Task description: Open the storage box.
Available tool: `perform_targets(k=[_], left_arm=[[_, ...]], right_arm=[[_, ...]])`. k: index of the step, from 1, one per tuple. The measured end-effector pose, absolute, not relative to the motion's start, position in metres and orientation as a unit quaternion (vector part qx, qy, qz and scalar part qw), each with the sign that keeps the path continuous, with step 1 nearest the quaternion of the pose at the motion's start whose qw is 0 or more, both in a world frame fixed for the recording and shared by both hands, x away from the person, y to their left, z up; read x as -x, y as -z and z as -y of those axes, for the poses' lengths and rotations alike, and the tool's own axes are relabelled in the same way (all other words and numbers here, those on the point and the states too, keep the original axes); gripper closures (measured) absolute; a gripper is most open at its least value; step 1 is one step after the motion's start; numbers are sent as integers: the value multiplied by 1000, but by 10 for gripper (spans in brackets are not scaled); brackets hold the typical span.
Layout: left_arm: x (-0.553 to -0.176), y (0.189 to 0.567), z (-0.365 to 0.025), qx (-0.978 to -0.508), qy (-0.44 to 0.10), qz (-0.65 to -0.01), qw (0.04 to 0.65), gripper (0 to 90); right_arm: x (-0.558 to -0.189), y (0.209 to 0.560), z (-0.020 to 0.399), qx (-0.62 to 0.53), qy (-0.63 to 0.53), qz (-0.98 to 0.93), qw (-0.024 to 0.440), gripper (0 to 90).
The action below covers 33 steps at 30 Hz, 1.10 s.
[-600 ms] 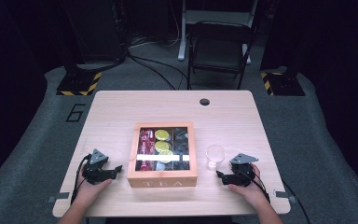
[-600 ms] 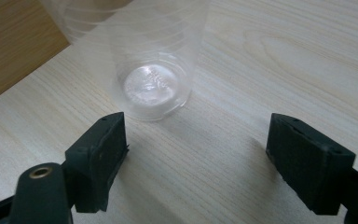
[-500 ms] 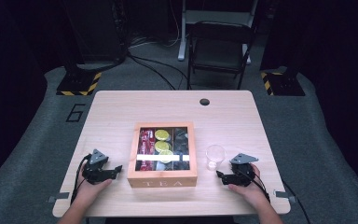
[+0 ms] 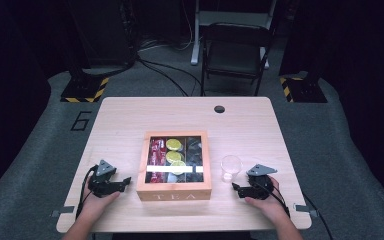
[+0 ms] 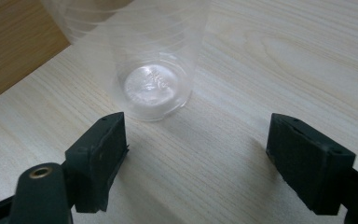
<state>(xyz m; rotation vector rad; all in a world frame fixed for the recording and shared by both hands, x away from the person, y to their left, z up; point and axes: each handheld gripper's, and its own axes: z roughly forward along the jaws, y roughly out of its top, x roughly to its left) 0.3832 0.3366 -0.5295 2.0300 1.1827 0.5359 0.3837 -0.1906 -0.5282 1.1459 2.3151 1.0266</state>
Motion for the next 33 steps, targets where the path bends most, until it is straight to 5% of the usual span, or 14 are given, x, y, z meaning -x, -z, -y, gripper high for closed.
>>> perform_targets(k=[12,22,33], left_arm=[[-384,529,-337,-787,-206,-458,358,257],[-385,525,-338,-788,-197,-466,352,331],[-383,519,-337,-795,-185,-469,339,409]], right_arm=[[-383,528,191,-403,-366,-819,180,226],[-386,520,199,-424,-360,-817,153,434],[-382,511,200,-423,-345,-819,178,470]])
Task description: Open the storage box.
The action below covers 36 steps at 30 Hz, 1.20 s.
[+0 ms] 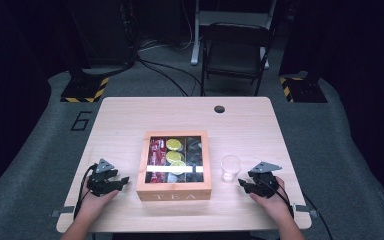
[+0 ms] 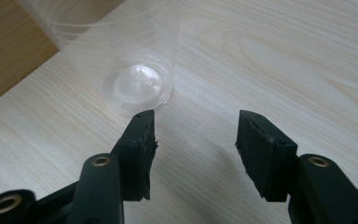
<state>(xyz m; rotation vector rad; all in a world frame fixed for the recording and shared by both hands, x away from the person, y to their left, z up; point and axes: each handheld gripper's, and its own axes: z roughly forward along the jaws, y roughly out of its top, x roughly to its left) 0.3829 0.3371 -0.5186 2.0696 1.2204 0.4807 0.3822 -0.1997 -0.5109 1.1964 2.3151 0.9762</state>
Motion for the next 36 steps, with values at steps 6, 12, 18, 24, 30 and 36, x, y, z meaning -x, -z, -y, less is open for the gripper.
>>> perform_targets(k=[6,12,18,24,30,36], left_arm=[[-383,515,-338,-790,-181,-472,345,420],[-383,512,-339,-786,-170,-475,356,446],[-381,508,-336,-785,-175,-473,360,450],[-381,505,-336,-787,-173,-469,361,453],[-381,503,-334,-788,-175,-468,360,453],[-380,501,-333,-788,-173,-469,360,455]], right_arm=[[-382,509,200,-425,-353,-813,182,470],[-380,504,201,-426,-361,-808,186,470],[-378,500,203,-427,-360,-808,186,470],[-374,494,198,-436,-372,-799,183,474],[-372,487,199,-435,-381,-792,193,483],[-368,476,201,-439,-392,-784,198,473]])
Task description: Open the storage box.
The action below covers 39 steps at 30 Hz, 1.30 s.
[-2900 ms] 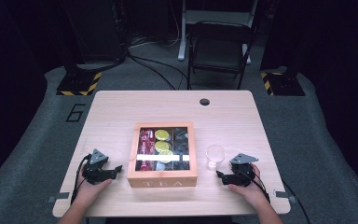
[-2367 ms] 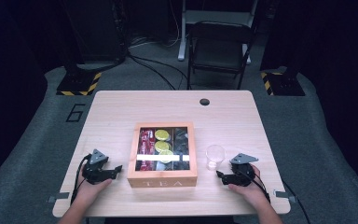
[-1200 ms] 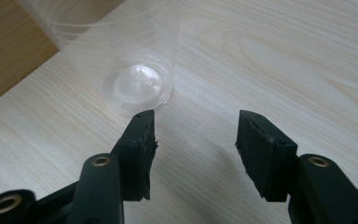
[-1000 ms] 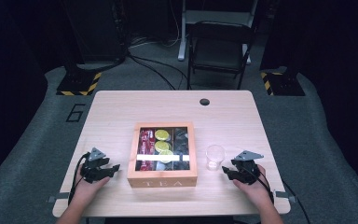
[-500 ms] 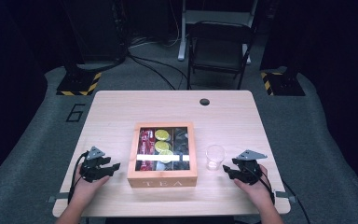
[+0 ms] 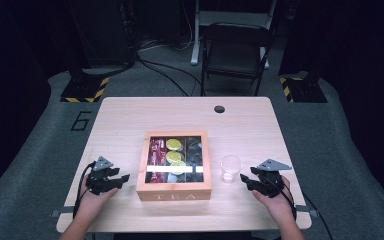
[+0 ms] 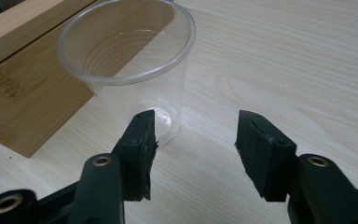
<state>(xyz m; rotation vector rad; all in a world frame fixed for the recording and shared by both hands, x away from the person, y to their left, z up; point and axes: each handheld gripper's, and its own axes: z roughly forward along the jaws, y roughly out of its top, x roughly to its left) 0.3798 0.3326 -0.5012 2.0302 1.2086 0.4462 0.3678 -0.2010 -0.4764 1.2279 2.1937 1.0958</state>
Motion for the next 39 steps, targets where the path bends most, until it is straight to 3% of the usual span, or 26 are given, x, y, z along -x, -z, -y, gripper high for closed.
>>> perform_targets(k=[16,27,39], left_arm=[[-378,499,-333,-787,-172,-469,361,455],[-378,500,-332,-787,-177,-467,361,445],[-378,499,-332,-790,-176,-463,360,440]], right_arm=[[-361,448,201,-435,-399,-779,211,464],[-351,428,188,-423,-414,-779,207,405],[-336,411,159,-386,-426,-796,192,452]])
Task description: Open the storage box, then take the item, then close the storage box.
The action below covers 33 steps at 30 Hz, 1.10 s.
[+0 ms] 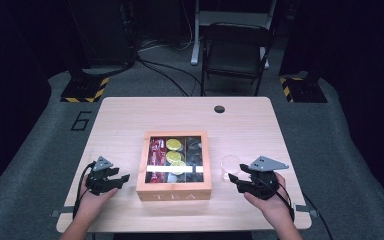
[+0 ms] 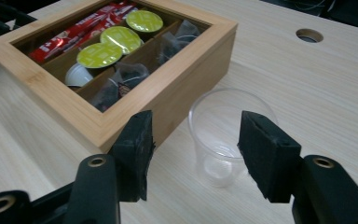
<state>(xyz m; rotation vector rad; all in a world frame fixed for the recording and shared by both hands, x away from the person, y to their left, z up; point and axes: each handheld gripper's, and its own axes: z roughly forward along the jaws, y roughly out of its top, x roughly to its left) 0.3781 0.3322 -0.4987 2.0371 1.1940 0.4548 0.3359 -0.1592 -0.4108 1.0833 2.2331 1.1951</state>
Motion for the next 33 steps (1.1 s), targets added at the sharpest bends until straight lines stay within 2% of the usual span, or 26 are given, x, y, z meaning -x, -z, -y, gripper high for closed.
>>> perform_targets(k=[9,14,18,29,33], left_arm=[[-377,500,-332,-787,-177,-468,360,440],[-376,500,-334,-790,-176,-467,356,440],[-374,500,-336,-785,-178,-472,360,440],[-373,499,-340,-782,-179,-475,360,437],[-373,499,-340,-781,-178,-477,361,437]], right_arm=[[-327,417,143,-363,-433,-805,183,464],[-326,427,137,-351,-445,-804,179,507],[-325,431,132,-339,-442,-813,169,491],[-322,442,122,-323,-433,-828,151,579],[-321,448,120,-319,-423,-835,146,646]])
